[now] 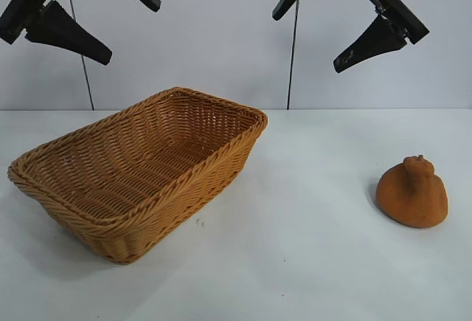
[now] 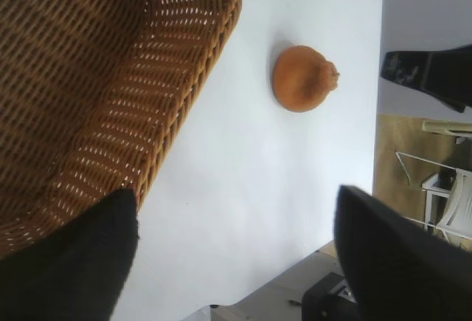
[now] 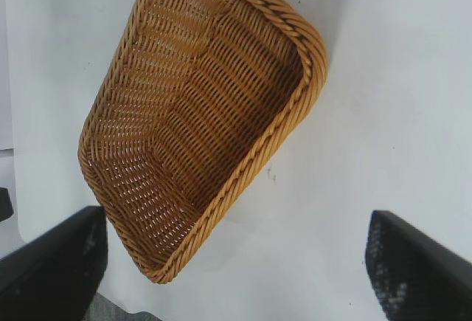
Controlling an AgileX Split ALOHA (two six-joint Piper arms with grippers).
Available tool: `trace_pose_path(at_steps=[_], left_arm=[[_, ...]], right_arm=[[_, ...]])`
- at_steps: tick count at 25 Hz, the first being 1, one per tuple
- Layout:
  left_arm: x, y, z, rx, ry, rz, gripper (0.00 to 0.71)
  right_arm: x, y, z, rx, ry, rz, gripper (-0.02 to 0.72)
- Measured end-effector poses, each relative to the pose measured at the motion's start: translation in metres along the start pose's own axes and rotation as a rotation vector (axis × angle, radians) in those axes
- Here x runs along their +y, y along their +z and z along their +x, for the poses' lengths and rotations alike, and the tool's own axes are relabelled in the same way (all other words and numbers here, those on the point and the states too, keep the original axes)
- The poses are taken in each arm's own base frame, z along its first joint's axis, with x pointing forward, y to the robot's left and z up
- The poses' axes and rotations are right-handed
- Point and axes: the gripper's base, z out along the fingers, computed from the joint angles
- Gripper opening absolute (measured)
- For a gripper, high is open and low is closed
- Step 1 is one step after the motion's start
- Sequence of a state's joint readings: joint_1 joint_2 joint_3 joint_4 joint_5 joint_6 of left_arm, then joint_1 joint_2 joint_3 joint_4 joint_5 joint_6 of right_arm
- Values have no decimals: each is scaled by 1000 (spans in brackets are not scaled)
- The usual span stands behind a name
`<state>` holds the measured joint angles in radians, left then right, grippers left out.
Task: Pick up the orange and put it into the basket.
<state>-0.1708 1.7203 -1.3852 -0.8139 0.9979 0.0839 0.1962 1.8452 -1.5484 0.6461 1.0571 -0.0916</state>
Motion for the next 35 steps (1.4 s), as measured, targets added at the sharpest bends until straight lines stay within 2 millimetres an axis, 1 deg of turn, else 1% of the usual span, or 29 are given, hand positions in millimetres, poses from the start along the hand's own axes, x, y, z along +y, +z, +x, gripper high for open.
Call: trace_pose_path(at_steps=[19,29,32,35], left_arm=[[0,0,0,0,0,0,529],[0,0,-4,-48,-4,-3,529],[5,-4,-7,-60,-24,-6,529],[11,-16,-10,-77,-61,-29,529]], right_arm=[[0,0,0,0,0,0,652],[0,0,1,8,0,-1,652],[0,0,1,9,0,-1,652],[0,0,1,10,0,-1,652]])
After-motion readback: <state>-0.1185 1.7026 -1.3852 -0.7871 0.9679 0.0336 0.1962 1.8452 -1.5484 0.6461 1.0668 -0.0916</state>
